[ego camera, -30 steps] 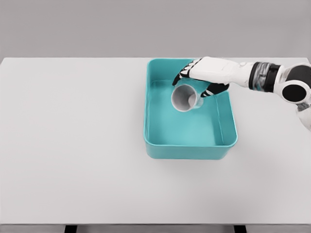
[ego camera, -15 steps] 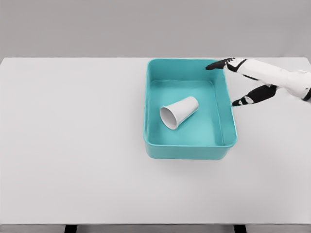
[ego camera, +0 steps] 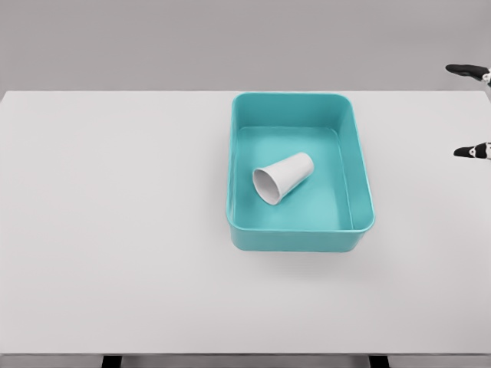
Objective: Put the paper cup into the basket with your right arm
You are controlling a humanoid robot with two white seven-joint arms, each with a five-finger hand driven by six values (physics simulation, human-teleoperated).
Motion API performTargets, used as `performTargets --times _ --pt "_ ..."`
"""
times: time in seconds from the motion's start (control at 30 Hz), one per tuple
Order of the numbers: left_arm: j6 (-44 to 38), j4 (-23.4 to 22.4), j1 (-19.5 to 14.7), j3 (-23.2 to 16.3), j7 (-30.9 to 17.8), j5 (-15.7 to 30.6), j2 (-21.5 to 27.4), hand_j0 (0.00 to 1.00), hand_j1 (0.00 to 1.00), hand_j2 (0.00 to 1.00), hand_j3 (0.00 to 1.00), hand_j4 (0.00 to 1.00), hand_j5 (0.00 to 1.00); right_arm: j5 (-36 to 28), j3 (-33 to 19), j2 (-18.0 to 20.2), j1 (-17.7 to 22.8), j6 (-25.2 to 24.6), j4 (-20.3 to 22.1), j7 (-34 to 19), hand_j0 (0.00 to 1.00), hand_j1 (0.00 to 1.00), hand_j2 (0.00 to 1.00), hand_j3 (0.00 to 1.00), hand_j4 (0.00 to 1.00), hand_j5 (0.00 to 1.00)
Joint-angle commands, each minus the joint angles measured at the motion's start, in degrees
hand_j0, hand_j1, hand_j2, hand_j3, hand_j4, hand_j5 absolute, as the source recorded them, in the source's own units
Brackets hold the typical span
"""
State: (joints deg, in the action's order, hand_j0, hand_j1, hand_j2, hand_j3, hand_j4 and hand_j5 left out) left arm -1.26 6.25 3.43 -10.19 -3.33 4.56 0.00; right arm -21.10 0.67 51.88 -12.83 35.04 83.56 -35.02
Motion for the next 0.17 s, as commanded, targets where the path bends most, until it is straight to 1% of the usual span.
performTargets --times 0.0,0.03,0.1,0.13 --pt "-0.1 0.0 0.0 0.0 0.0 -0.1 0.0 1.0 1.0 1.0 1.0 1.0 1.0 0.0 -0.2 -0.1 0.0 -0.3 0.2 0.0 1.0 1.0 1.0 1.0 1.0 1.0" --pt "0.0 0.0 0.0 0.3 0.1 0.4 0.0 1.0 1.0 1.0 1.0 1.0 1.0 0.0 -0.2 -0.2 -0.1 -0.4 0.3 0.0 1.0 1.0 1.0 1.0 1.0 1.0" --pt "0.1 0.3 -1.5 0.5 0.3 0.6 0.0 1.0 1.0 1.0 1.0 1.0 1.0 0.0 -0.3 -0.1 -0.6 -0.6 0.2 0.0 1.0 1.0 1.0 1.0 1.0 1.0" --pt "0.1 0.3 -1.6 0.5 0.4 0.8 0.0 1.0 1.0 1.0 1.0 1.0 1.0 0.0 -0.3 0.0 -0.6 -0.6 0.0 0.0 1.0 1.0 1.0 1.0 1.0 1.0"
